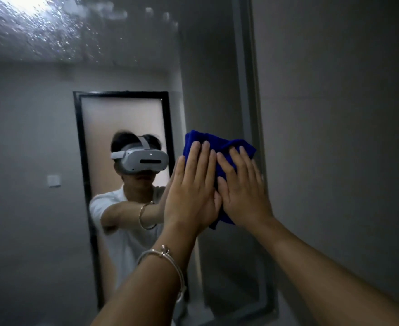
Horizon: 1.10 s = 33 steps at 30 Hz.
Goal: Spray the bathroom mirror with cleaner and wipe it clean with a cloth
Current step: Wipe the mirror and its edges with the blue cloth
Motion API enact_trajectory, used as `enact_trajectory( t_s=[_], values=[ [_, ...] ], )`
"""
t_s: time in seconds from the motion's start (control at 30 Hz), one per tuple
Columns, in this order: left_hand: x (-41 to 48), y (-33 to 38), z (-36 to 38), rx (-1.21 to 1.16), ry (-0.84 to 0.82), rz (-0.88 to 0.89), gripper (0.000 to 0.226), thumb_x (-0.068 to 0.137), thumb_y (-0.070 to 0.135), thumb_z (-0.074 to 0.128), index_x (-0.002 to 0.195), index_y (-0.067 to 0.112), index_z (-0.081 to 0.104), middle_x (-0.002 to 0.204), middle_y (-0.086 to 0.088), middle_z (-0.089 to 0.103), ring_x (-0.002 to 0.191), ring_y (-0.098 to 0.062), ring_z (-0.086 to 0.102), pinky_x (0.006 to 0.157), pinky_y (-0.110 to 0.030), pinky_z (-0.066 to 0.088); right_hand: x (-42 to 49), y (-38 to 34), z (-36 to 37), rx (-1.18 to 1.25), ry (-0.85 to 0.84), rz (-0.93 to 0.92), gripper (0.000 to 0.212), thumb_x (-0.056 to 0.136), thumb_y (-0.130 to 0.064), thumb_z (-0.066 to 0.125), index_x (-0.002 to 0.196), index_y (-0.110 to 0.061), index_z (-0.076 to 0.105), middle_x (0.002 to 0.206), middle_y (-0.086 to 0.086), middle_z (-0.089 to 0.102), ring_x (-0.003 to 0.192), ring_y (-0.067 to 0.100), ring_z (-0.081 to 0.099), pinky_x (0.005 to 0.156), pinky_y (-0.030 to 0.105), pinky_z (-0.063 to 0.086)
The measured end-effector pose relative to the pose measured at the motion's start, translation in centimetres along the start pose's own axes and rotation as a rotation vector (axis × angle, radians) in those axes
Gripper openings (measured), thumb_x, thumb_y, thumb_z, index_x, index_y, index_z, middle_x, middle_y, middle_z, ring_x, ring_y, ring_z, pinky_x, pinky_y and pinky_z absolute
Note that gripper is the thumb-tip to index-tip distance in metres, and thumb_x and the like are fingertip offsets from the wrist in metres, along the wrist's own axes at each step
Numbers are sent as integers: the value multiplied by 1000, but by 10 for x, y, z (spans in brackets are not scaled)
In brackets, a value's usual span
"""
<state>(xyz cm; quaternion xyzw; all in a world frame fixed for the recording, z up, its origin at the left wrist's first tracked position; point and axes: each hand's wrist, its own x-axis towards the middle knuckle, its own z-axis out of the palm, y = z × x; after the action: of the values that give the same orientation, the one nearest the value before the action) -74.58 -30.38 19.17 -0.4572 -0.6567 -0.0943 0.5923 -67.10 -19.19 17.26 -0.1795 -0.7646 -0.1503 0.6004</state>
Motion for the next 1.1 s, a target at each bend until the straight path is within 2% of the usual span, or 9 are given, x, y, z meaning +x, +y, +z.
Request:
enact_trajectory(
  t_s=[0.17, 0.37, 0.47, 0.53, 0.63, 0.83, 0.9, 1.0, 1.1],
  values=[
    [1, 1, 1, -4, 10, 0, 64, 92, 36, 17, 146, 3, 15, 154, -20, 14, 143, -35, 9, 115, -48, 14, 0, 1, 1, 8, -12, -20, 51, 98, -34, 27, 146, -20, 21, 151, 14, 33, 141, 25, 19, 113, 45, 16],
    [1, 1, 4, -7, 76, 15, 62, 91, 35, 22, 143, 1, 16, 150, -20, 15, 142, -35, 13, 114, -50, 19, 2, 4, 9, 23, 33, -27, 50, 97, -35, 27, 145, -19, 25, 148, 13, 38, 140, 25, 21, 110, 50, 19],
    [2, 0, 6, 35, 79, 23, 61, 92, 34, 24, 143, 1, 14, 149, -21, 16, 141, -36, 12, 112, -49, 16, 5, 6, 10, 49, 49, -40, 47, 102, -37, 14, 144, -20, 27, 147, 12, 38, 138, 26, 25, 108, 53, 23],
    [3, 0, 8, 60, 61, 15, 58, 95, 34, 19, 142, 1, 17, 149, -22, 18, 141, -35, 11, 111, -50, 18, 5, 9, 12, 71, 39, -61, 51, 102, -39, 7, 144, -20, 28, 147, 9, 34, 138, 26, 26, 111, 49, 25],
    [4, 1, 10, 97, 29, -11, 58, 97, 34, 8, 142, 1, 22, 148, -23, 25, 141, -35, 12, 110, -49, 20, 6, 14, 15, 128, 33, -104, 52, 102, -41, 7, 144, -20, 29, 147, 7, 29, 137, 26, 27, 110, 45, 19],
    [10, 4, 2, 159, -17, 8, 56, 94, 32, 19, 140, 1, 25, 146, -22, 32, 141, -34, 12, 111, -46, 14, 17, 17, 12, 163, 25, -165, 54, 101, -42, 4, 139, -18, 34, 143, 7, 34, 131, 26, 33, 110, 42, 11],
    [23, 3, -6, 164, -15, 10, 57, 93, 32, 21, 141, 1, 23, 147, -21, 30, 142, -34, 12, 112, -45, 14, 31, 21, 6, 167, 26, -203, 55, 101, -42, 4, 136, -16, 37, 142, 8, 38, 130, 25, 34, 108, 44, 18],
    [65, -7, -18, 154, -10, -20, 64, 88, 34, 30, 140, -2, 26, 147, -23, 30, 140, -37, 19, 109, -48, 24, 74, 29, -5, 194, 57, -205, 53, 102, -41, 6, 136, -16, 38, 138, 10, 51, 131, 26, 34, 105, 45, 26],
    [123, -22, -31, 177, -51, -54, 65, 88, 37, 27, 138, -5, 31, 147, -24, 28, 138, -40, 23, 107, -52, 33, 133, 40, -22, 167, 40, -199, 48, 98, -39, 23, 135, -15, 43, 136, 11, 54, 131, 28, 41, 104, 48, 38]
  ],
)
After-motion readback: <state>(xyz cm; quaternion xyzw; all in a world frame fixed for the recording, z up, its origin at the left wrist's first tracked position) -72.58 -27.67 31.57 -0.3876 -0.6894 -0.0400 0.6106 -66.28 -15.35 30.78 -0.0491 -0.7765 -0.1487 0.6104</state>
